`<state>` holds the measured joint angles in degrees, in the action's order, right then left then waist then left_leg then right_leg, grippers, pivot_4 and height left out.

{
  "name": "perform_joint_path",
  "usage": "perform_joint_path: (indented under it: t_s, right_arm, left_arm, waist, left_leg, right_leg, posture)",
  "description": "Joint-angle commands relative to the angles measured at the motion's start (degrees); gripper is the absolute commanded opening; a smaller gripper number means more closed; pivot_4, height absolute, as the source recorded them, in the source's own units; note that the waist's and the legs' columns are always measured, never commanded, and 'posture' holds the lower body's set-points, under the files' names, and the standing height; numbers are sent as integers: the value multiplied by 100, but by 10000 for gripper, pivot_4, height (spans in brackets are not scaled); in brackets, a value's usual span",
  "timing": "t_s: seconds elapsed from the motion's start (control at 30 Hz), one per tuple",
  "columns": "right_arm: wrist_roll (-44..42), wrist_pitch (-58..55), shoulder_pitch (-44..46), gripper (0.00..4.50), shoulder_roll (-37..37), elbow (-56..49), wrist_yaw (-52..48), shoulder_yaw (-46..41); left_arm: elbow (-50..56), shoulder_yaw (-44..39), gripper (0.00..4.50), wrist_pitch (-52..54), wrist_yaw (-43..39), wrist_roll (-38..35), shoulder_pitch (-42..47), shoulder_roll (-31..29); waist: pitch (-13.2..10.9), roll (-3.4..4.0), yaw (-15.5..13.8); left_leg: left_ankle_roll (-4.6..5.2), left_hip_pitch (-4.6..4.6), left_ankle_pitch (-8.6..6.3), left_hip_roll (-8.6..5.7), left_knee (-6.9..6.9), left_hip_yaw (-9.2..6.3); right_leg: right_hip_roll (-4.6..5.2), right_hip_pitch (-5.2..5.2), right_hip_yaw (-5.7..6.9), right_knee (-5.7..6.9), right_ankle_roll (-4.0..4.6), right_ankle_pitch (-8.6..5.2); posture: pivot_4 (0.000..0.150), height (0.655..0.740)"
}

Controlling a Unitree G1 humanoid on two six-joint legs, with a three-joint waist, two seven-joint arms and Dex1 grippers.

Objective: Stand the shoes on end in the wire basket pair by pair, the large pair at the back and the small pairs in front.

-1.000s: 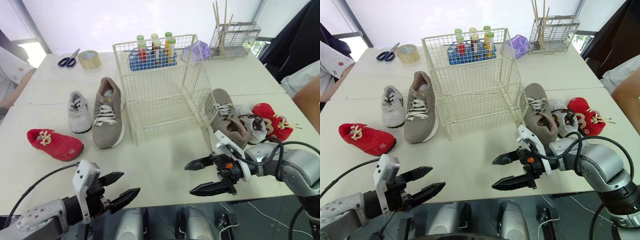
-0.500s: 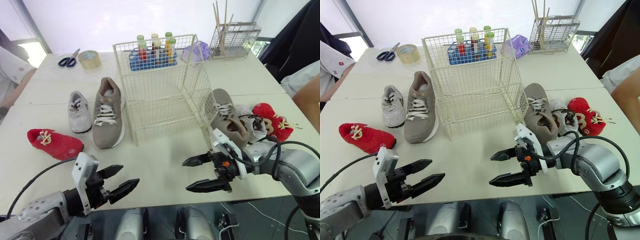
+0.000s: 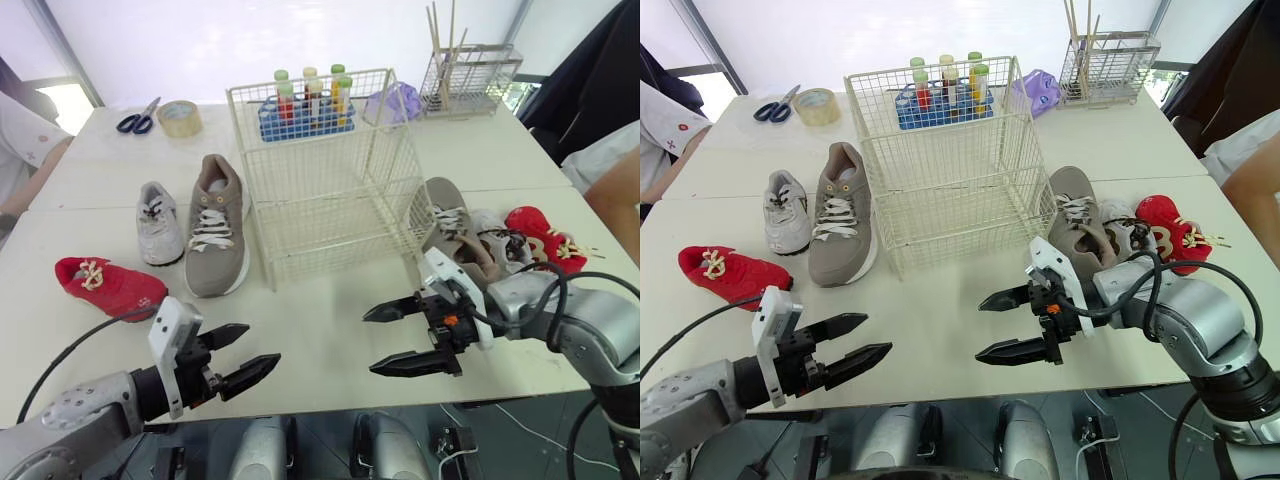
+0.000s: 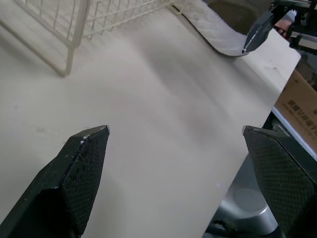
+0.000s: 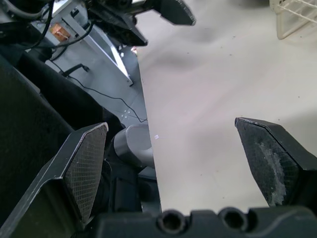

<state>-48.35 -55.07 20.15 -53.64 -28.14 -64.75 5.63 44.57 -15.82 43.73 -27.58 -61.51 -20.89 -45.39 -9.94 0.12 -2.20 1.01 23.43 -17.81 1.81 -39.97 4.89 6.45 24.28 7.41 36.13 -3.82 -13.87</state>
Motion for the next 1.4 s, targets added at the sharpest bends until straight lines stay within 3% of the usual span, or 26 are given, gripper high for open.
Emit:
perform_joint_path:
  t_s: [0.03,0.1,0.17,0.37,0.67,0.83,0.93,1.17,1.2,1.4]
  right_arm:
    - [-551,-322,733,44627,-371,113,-355,-569]
    - [-812,-576,1680,44627,-485,670,-499,-778]
    - [-516,-399,2397,44627,-608,1136,-785,-629]
    - [1783,1717,3454,44627,-616,2600,-1844,743]
    - [3705,4003,4332,44627,335,4952,-2613,1653]
    - [3982,4575,4528,44627,626,5456,-2775,1982]
    - [4110,4811,4575,36855,788,5517,-2775,2081]
    - [4562,4928,4495,2170,989,5051,-2755,2017]
    - [4610,4873,4475,378,989,4958,-2725,1991]
    - [4638,4039,4242,378,925,4151,-2393,1703]
  left_arm:
    - [-143,-290,45000,123,-347,-159,288,-368]
    - [-342,-749,45000,332,-668,-612,714,-881]
    - [-550,-1106,45000,570,-897,-1050,1189,-1404]
    - [-702,-1541,45000,1079,-1148,-2177,2188,-2424]
    - [-278,-1615,45000,1142,-465,-3151,2404,-2606]
    - [-73,-1596,45000,1113,-153,-3203,2162,-2460]
    - [-20,-1497,45000,1016,28,-3184,2133,-2384]
    - [112,-1445,45000,922,276,-3229,2132,-2383]
    - [122,-1457,45000,918,296,-3246,2129,-2388]
    - [41,-1328,45000,894,117,-2863,2110,-2259]
  waist:
    - [-8,5,3]
    - [-35,16,22]
    - [-52,19,16]
    - [-52,10,74]
    - [-66,7,280]
    - [-68,10,290]
    - [-68,10,286]
    - [-69,12,285]
    - [-69,12,287]
    - [-69,12,290]
  left_leg:
    - [0,0,0,0,0,1]
    - [-1,-1,1,1,-3,2]
    - [-15,2,11,4,-3,1]
    - [-44,6,25,1,13,10]
    - [-54,6,31,-6,17,25]
    - [-67,2,39,-6,17,21]
    - [-67,2,39,-7,16,19]
    - [-68,1,39,-6,14,19]
    - [-68,1,39,-6,14,18]
    - [-70,1,40,-6,13,19]
  right_leg:
    - [0,1,0,1,0,0]
    - [0,5,-1,6,3,2]
    - [-5,17,0,9,21,14]
    - [-11,19,-15,-3,-20,13]
    - [-2,24,-24,1,-60,24]
    - [-4,22,-25,7,-59,24]
    - [-4,20,-24,7,-59,24]
    - [-5,20,-25,8,-58,24]
    - [-5,20,-25,8,-58,24]
    - [-6,20,-25,11,-58,24]
  posture:
    - [1500,7400]
    - [1500,7400]
    - [1500,7400]
    - [1500,7400]
    - [1500,7400]
    - [1500,7400]
    - [1500,7400]
    - [1500,7400]
    - [1500,7400]
    - [1500,7400]
